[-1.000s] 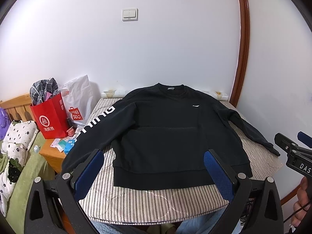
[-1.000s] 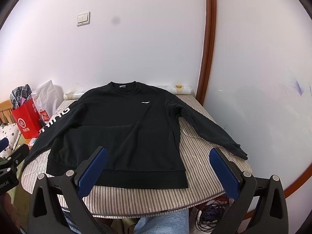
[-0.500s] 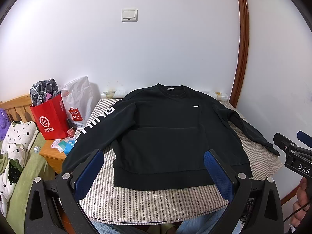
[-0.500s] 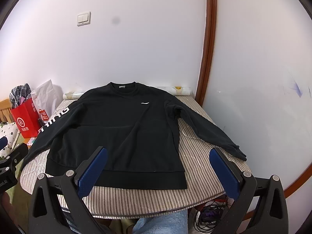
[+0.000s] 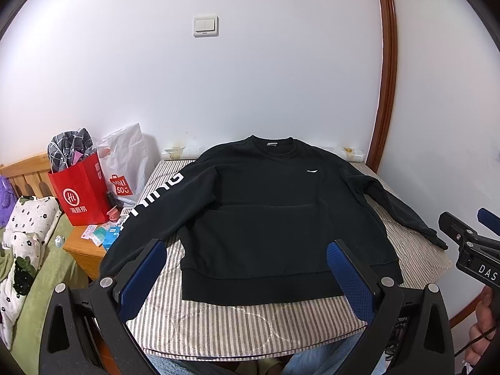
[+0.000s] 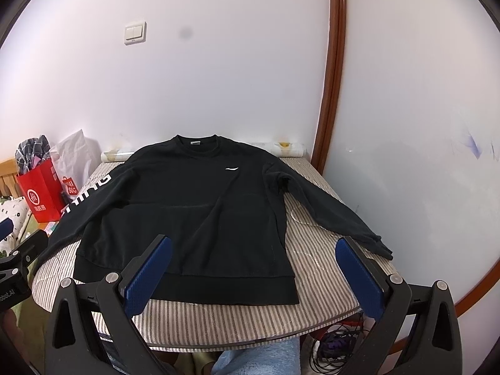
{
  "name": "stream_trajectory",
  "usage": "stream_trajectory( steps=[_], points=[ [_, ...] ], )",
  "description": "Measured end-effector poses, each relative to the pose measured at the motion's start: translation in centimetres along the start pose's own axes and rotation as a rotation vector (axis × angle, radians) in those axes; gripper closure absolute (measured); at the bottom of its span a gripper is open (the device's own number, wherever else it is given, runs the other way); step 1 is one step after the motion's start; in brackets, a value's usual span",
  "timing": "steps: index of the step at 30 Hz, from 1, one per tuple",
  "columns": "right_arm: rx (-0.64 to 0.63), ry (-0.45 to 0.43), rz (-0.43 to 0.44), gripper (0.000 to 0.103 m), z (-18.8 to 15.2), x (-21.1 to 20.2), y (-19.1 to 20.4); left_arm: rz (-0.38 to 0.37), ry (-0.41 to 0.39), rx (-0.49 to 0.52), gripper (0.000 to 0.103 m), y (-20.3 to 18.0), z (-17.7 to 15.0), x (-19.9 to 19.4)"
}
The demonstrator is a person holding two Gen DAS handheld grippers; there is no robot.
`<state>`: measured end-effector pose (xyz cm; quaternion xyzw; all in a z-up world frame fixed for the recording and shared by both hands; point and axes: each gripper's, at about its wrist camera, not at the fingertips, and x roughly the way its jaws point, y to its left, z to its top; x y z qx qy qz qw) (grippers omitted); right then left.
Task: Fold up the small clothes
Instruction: 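Grasp the white-printed sleeve of the black sweatshirt with the left gripper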
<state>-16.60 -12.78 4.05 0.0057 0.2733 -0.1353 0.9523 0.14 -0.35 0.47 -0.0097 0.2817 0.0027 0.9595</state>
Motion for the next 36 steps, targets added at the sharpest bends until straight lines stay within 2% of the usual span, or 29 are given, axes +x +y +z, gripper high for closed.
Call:
stream_trajectory(
  steps=[13,17,24,28,31,36],
  points=[
    [0.003,0.002,-0.003,0.0,-0.1,0.0,0.0,-0.001,-0.001,0.001,0.0,0.0,-0.1,-0.1],
    [0.002,0.002,-0.004,0.0,-0.1,0.2,0.1,-0.022,-0.005,-0.002,0.0,0.2,0.1,0.0],
    [0.0,0.009,-0.007,0.0,0.5,1.7,0.7,-0.043,0.0,-0.019,0.0,1.1,0.9,1.8],
    [-0.008,0.035,-0.005,0.0,0.7,3.7,1.4,-0.093,0.024,-0.072,0.0,2.7,0.9,4.3],
    [-0.007,0.057,0.001,0.0,0.7,5.6,1.8,-0.097,0.052,-0.165,0.001,4.8,0.5,7.0],
    [0.005,0.111,0.01,0.0,0.0,10.0,2.4,-0.124,0.147,-0.303,0.002,8.5,-1.8,12.8]
  ],
)
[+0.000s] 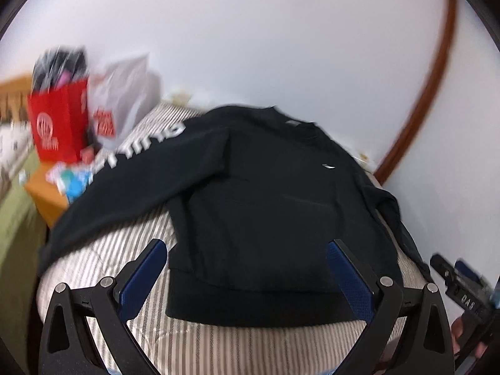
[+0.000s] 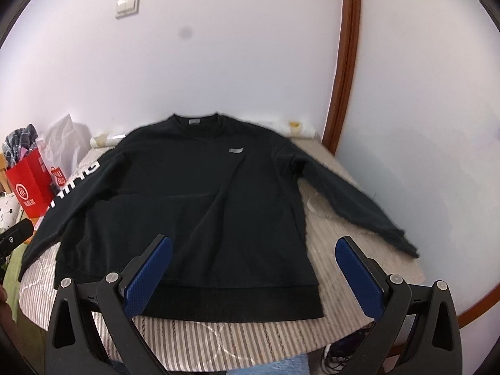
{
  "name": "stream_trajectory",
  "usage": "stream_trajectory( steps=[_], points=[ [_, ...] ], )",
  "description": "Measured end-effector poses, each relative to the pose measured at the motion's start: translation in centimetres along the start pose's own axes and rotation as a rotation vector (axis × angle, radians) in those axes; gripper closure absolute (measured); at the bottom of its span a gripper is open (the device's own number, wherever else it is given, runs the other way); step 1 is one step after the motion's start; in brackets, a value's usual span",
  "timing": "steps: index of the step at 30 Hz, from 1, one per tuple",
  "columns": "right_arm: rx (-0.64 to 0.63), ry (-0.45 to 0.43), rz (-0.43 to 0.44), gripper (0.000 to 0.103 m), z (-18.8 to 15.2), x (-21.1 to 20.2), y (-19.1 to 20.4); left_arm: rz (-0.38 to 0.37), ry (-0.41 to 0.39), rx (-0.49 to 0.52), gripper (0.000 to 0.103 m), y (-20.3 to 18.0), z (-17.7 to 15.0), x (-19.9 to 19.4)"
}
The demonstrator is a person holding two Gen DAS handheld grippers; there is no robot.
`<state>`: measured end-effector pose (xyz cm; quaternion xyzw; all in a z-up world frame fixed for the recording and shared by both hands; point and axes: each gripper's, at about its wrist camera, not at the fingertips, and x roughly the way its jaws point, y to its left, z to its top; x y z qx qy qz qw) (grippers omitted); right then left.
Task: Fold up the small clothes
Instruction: 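Grasp the white-printed sleeve of the black sweatshirt with the left gripper, then fold the printed sleeve across the sweatshirt body with the left gripper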
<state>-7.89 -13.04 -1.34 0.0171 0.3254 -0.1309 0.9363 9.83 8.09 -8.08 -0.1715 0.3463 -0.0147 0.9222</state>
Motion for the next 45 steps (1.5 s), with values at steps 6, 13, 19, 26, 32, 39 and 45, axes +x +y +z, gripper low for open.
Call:
stream_trajectory(
  steps=[6,13,19,26,32,39,45],
  points=[
    [-0.018,0.081,0.031,0.002,-1.2,6.3,1.1,0.045,0.055,-0.207,0.013,6.4,-0.9,5.3],
    [-0.045,0.115,0.066,0.003,-1.0,11.6,4.0,0.011,0.031,-0.416,0.019,12.2,-1.3,8.2],
    [-0.114,0.165,0.083,0.003,-1.5,14.9,7.2,-0.016,-0.004,-0.507,0.019,14.2,-0.8,9.7],
    [-0.143,0.175,0.056,0.003,-2.0,16.3,7.0,0.094,-0.041,-0.568,0.042,15.8,0.4,10.9],
    [-0.086,0.154,0.045,0.003,-1.7,16.1,3.2,0.309,0.018,-0.48,0.094,15.5,2.0,11.6],
    [0.01,0.134,0.068,0.003,-1.9,15.7,-1.9,0.34,-0.095,-0.269,0.097,9.4,6.0,8.8],
    [0.066,0.128,0.118,0.003,-2.0,15.5,-5.2,0.259,-0.144,-0.068,0.098,1.0,9.8,9.0]
  ],
)
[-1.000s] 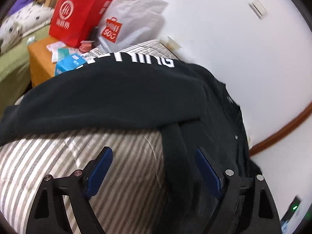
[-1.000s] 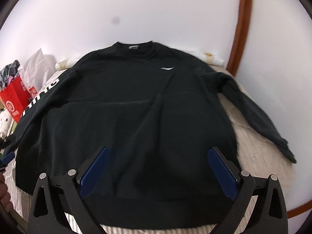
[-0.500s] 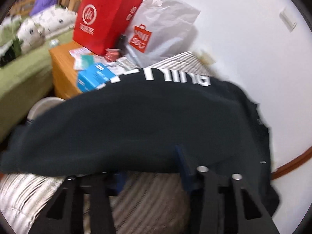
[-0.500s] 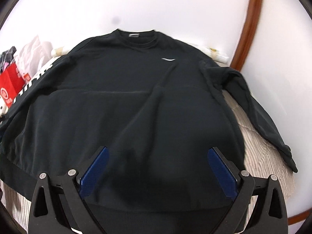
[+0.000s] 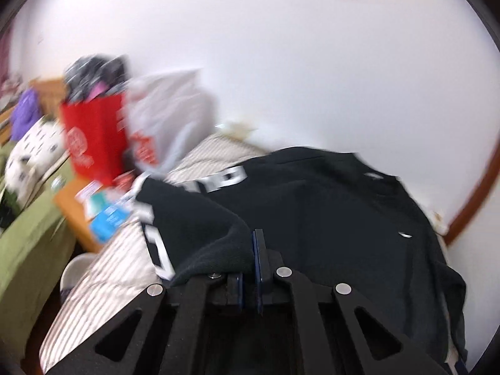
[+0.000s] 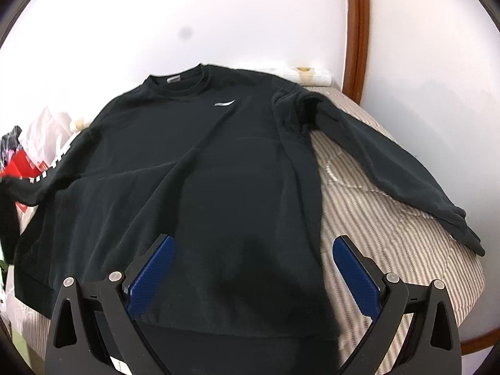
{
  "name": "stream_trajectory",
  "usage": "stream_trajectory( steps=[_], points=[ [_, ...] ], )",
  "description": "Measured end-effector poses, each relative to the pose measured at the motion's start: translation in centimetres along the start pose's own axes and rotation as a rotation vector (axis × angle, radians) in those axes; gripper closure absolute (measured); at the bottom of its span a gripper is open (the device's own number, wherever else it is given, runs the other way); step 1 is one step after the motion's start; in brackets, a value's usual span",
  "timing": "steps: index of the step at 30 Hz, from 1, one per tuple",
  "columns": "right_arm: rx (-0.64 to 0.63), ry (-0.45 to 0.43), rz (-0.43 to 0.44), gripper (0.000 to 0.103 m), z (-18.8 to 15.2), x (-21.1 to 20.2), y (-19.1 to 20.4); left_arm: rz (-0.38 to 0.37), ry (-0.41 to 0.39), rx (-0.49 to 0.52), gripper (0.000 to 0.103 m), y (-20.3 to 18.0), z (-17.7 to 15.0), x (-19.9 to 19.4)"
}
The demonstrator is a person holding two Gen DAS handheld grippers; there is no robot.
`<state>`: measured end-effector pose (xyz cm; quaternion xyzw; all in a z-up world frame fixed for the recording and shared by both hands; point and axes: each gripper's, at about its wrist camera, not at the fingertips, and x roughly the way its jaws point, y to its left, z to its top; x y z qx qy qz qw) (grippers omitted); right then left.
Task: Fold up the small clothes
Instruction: 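Fold the printed sleeve across the sweatshirt body with the left gripper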
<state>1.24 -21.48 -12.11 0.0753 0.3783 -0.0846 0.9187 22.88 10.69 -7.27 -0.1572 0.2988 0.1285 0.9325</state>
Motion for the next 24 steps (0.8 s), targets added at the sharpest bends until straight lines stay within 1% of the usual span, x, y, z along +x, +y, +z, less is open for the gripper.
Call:
stream_trajectory(
  steps=[2,3,5,7,10,13,15,17,18,21,23,24],
  points=[
    [0.005,-0.012,0.0,0.003,0.1,-0.3,-0.8,-0.024,-0.019,0.036,0.098,-2.7,0.6,0.2],
    [0.009,-0.016,-0.006,0.003,0.0,-0.4,-1.4,-0.049,-0.014,0.064,0.098,-4.6,1.0,0.6],
    [0.017,-0.023,-0.021,0.003,-0.1,-0.7,-2.4,-0.079,-0.007,0.096,0.098,-7.2,1.3,1.5],
    [0.029,-0.032,-0.025,0.003,-0.2,-1.0,-3.5,-0.124,-0.002,0.165,0.098,-10.7,1.2,2.2],
    [0.049,-0.037,-0.043,0.003,-0.5,-1.0,-5.4,-0.197,0.027,0.26,0.098,-15.9,0.3,3.8],
    [0.069,-0.016,-0.075,0.003,-1.1,-0.7,-6.9,-0.238,0.07,0.328,0.098,-19.9,-1.1,5.3],
    [0.085,-0.008,-0.101,0.003,-1.4,-0.5,-7.8,-0.258,0.087,0.395,0.097,-22.5,-2.5,6.3],
    [0.097,0.004,-0.132,0.003,-1.9,-0.5,-8.5,-0.262,0.112,0.439,0.097,-24.0,-4.1,7.2],
    [0.1,0.012,-0.149,0.003,-2.1,-0.5,-8.7,-0.271,0.138,0.444,0.097,-24.3,-4.8,7.9],
    [0.105,0.015,-0.172,0.003,-2.6,-0.8,-9.1,-0.326,0.214,0.452,0.097,-24.5,-6.3,9.1],
    [0.109,0.022,-0.163,0.003,-2.8,-0.9,-9.1,-0.352,0.234,0.459,0.09,-24.1,-7.0,8.9],
    [0.107,0.031,-0.16,0.003,-2.8,-0.8,-8.8,-0.361,0.246,0.461,0.074,-23.7,-7.2,8.5]
  ],
)
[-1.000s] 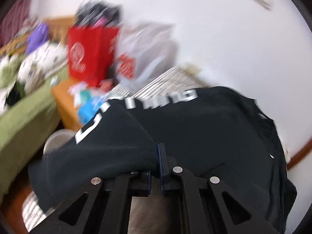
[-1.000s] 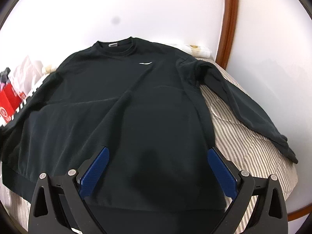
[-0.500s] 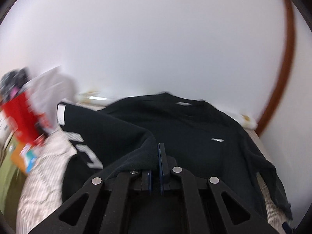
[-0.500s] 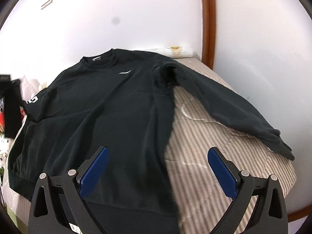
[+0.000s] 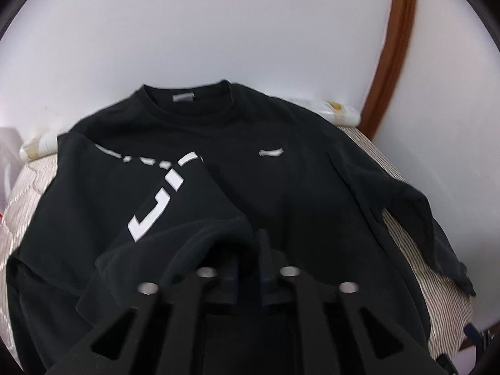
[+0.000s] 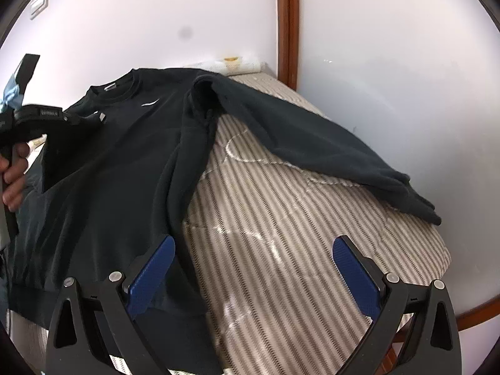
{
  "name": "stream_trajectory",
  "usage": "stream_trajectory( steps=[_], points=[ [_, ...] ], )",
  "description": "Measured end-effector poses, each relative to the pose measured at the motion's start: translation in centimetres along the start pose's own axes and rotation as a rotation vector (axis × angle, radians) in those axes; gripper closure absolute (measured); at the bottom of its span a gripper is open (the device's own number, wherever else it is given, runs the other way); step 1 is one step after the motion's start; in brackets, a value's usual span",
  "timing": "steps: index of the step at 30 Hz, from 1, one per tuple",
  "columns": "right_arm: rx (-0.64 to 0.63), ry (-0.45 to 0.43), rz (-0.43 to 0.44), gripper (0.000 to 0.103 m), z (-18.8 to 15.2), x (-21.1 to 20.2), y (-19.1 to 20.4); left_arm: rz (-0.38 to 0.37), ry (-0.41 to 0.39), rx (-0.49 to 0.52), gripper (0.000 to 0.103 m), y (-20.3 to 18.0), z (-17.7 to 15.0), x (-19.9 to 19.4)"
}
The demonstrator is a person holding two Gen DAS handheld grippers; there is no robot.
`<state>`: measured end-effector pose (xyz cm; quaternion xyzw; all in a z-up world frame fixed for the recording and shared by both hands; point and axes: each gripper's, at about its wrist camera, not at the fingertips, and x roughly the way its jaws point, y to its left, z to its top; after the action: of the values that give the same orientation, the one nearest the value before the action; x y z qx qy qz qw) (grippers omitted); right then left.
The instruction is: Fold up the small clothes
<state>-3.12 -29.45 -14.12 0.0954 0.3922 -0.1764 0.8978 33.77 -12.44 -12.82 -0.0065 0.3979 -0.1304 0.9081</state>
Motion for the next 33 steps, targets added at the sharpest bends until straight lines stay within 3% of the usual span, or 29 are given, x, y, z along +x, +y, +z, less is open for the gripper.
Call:
stream_trajectory(
  steps=[1,3,6,9,11,12,13,17,20,24,27,28,32,33],
  points=[
    [-0.004,0.004,0.001,0.003,0.2,0.0,0.3,-0.014,0.002,0.004,0.057,0.2,-0.3,-0.5],
    [-0.03,-0.003,0.007,0.003,0.6,-0.3,1.6,-0.041,-0.029,0.025,0.044,1.2,-1.4,-2.6],
    [-0.096,-0.046,0.026,0.003,1.7,-1.1,4.5,-0.03,-0.051,0.028,0.04,3.7,-2.4,-5.0],
    [-0.169,-0.067,0.084,0.004,3.2,-1.3,8.1,-0.018,-0.039,-0.032,0.037,8.1,-3.5,-7.0],
    [-0.221,-0.101,0.126,0.023,4.3,-1.4,10.9,0.052,-0.035,-0.074,0.036,11.4,-4.1,-7.7],
    [-0.238,-0.123,0.13,0.042,4.9,-1.3,12.3,0.107,-0.033,-0.095,0.036,13.2,-4.6,-8.1],
    [-0.255,-0.122,0.129,0.047,5.5,-0.9,13.8,0.147,-0.03,-0.11,0.036,14.7,-4.9,-8.4],
    [-0.328,-0.063,0.279,0.046,8.2,1.3,19.8,0.258,-0.013,-0.183,0.036,20.8,-6.2,-9.5],
    [-0.383,-0.049,0.327,0.035,9.4,2.8,23.4,0.322,0.007,-0.206,0.036,24.1,-6.2,-8.8],
    [-0.442,0.006,0.382,0.031,9.3,4.0,28.3,0.336,0.024,-0.236,0.036,26.8,-5.0,-7.3],
    [-0.493,0.032,0.456,0.018,8.9,5.2,31.8,0.334,0.02,-0.237,0.036,28.0,-3.9,-5.8],
    [-0.516,0.046,0.472,0.018,8.5,5.8,33.0,0.336,0.023,-0.234,0.036,28.3,-3.6,-5.1],
    [-0.573,0.074,0.434,0.018,7.0,8.2,36.7,0.336,0.04,-0.233,0.036,28.7,-2.9,-2.2],
    [-0.591,0.063,0.402,0.022,6.7,8.8,37.3,0.333,0.041,-0.235,0.036,28.8,-2.9,-1.6]
  ],
)
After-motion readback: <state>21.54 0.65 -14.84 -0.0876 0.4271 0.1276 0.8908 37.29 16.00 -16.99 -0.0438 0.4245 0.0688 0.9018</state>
